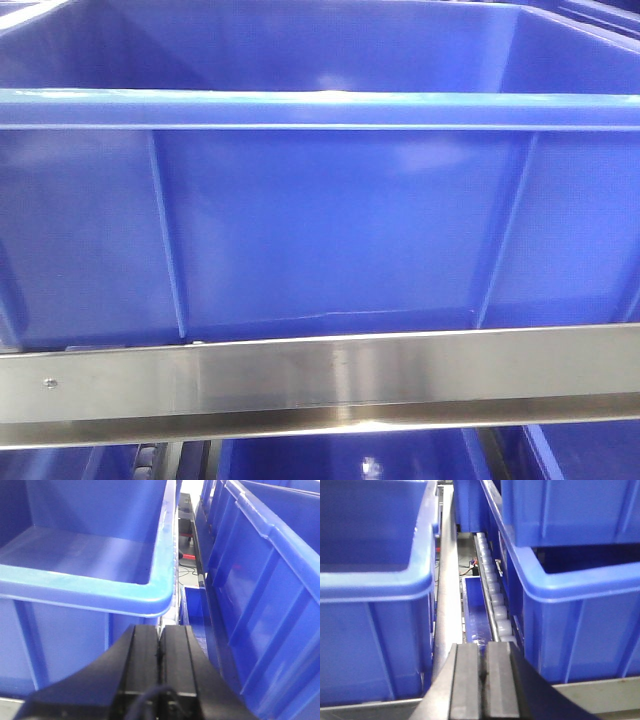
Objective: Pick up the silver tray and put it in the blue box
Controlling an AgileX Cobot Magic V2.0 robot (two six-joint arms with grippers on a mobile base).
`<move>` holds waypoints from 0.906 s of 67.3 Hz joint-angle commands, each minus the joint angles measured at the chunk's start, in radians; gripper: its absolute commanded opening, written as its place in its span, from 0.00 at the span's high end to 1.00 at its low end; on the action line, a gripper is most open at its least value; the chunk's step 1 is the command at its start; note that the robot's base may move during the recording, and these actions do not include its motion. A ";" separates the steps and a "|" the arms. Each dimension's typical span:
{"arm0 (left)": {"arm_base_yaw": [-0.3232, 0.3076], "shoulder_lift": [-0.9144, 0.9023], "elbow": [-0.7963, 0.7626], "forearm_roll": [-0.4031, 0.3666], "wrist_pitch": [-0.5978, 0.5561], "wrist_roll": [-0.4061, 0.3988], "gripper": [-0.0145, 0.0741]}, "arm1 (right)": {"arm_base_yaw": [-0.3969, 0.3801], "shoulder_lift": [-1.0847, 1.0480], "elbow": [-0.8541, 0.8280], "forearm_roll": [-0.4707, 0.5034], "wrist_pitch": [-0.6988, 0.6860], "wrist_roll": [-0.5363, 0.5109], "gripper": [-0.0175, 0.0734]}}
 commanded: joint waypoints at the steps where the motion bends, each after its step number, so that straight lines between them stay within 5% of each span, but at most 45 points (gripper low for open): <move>1: 0.001 -0.017 -0.002 -0.009 -0.088 0.003 0.95 | -0.008 -0.023 0.008 0.003 -0.105 -0.014 0.75; 61: 0.001 -0.017 -0.002 -0.009 -0.086 0.003 0.95 | 0.041 -0.023 0.008 0.003 -0.105 -0.014 0.75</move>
